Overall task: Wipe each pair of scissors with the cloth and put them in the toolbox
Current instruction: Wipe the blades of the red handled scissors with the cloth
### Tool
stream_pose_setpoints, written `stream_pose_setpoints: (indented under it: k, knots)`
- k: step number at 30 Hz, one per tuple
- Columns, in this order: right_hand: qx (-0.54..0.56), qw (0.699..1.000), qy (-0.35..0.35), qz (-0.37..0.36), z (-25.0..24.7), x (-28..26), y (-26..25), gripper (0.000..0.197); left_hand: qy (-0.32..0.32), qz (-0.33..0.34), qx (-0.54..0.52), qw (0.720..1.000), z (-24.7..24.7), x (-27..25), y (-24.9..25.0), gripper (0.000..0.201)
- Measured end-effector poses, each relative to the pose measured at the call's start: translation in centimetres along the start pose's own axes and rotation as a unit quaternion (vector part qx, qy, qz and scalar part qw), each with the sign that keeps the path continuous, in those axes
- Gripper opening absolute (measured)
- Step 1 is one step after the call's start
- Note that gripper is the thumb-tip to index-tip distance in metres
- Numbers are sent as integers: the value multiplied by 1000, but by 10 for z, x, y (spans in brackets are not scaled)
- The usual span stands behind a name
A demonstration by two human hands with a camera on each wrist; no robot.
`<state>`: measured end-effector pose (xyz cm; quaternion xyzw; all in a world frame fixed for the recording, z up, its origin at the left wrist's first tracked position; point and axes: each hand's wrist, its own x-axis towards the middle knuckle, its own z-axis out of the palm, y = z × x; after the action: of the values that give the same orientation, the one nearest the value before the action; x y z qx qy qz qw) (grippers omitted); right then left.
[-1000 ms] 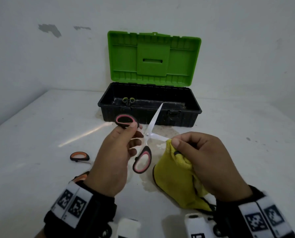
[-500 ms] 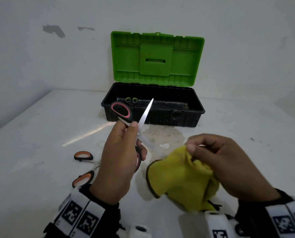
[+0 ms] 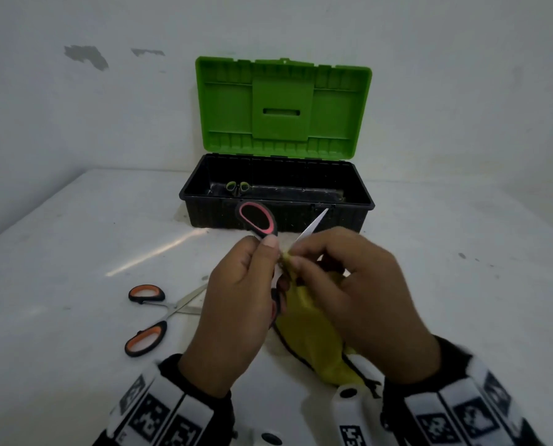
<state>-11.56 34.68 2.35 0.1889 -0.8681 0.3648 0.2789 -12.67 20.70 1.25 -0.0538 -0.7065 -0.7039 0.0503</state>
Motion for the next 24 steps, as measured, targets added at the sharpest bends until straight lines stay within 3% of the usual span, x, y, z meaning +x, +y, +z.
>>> stream_pose_setpoints:
  k: [7, 13, 17, 22, 24]
  knots:
    - [-43, 999, -17, -24, 10, -5, 2, 4, 2, 63, 47, 997, -3, 0, -3, 40]
    - [-14, 997, 51, 50, 6, -1, 13, 7, -2, 41, 31, 999, -2, 1, -6, 35]
    - [-34, 999, 20, 2, 16, -9, 10, 6, -2, 46, 49, 998, -4, 7, -9, 39]
    - [-40, 996, 74, -10, 15, -7, 9, 10, -10, 34, 60, 998, -3, 9, -8, 42]
    - [-67, 996, 58, -32, 18, -7, 7, 10, -8, 37, 72, 997, -2, 9, -8, 43]
